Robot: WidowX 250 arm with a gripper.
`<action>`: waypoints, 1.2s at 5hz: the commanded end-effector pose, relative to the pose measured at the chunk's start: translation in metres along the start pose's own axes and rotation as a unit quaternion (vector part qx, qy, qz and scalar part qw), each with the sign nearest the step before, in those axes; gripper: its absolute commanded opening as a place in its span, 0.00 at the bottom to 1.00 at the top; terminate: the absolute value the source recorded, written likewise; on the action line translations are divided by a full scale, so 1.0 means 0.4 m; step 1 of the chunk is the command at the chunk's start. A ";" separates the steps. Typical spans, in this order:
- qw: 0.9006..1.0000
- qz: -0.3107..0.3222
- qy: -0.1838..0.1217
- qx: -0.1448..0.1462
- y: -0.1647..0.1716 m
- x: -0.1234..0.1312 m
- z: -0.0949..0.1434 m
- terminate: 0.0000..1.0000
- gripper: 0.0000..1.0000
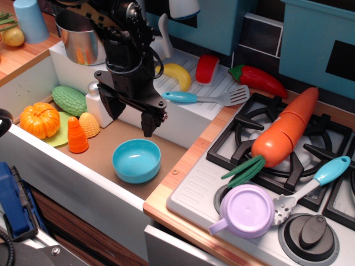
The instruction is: Lift bowl
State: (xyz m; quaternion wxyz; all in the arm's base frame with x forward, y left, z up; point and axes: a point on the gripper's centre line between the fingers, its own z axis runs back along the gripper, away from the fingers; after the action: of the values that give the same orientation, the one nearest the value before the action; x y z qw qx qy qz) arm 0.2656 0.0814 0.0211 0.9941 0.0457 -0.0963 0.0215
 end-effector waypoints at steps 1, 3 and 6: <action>1.000 0.000 0.000 0.000 0.000 0.000 0.000 0.00 1.00; 1.000 0.004 -0.004 0.005 0.052 -0.023 -0.082 0.00 1.00; 0.999 0.004 -0.039 -0.016 0.094 -0.061 -0.199 0.00 1.00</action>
State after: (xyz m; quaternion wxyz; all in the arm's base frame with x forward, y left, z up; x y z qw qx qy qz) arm 0.2550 0.1239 -0.0691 0.9914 0.0149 -0.1287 0.0161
